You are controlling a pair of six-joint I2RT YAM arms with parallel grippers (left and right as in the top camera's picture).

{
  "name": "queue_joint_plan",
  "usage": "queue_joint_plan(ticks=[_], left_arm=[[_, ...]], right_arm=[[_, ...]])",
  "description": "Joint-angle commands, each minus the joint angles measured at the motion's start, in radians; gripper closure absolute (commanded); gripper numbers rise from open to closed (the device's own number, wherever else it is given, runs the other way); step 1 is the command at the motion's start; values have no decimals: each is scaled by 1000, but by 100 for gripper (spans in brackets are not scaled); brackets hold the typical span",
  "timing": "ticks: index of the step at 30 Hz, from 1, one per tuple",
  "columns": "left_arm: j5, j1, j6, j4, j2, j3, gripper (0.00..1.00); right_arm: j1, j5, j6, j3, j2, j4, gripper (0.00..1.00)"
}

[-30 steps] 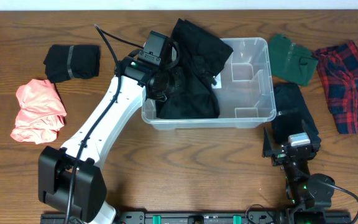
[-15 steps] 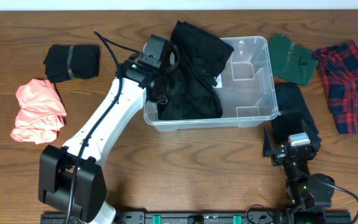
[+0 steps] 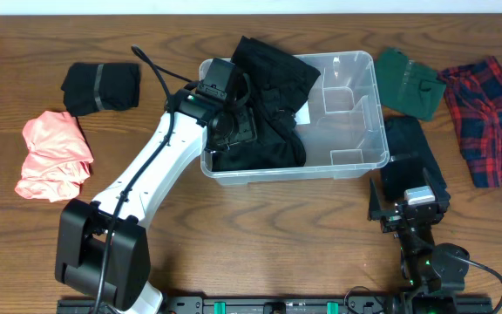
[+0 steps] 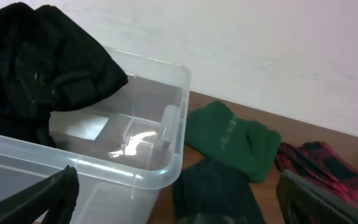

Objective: Pack container
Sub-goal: 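Release the jacket and push it down into the bin with the left gripper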

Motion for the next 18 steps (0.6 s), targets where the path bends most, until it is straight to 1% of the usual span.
queue_joint_plan(ticks=[1,4,10,12,15,16,18], left_arm=[[-91,0,35,-4,1,2,30],[-156,0,94,-2,-17,32,30],[-164,0,163,57,-104,60,30],[-196,-1,175,68,-134,60,30],[-222,-2,236,93,-174,60,30],[-222,-6,254,106,-185,60,30],[-221,-18,282,135,-204,60,37]], right_arm=[[-12,-4,-6,-2,-5,-4,1],[-12,-4,-6,-2,-5,-4,1],[-12,-4,-6,-2,-5,-4,1],[-12,-4,-6,-2,-5,-4,1],[-12,-4,-6,-2,-5,-4,1],[-12,-4,-6,-2,-5,-4,1],[-12,-4,-6,-2,-5,-4,1]])
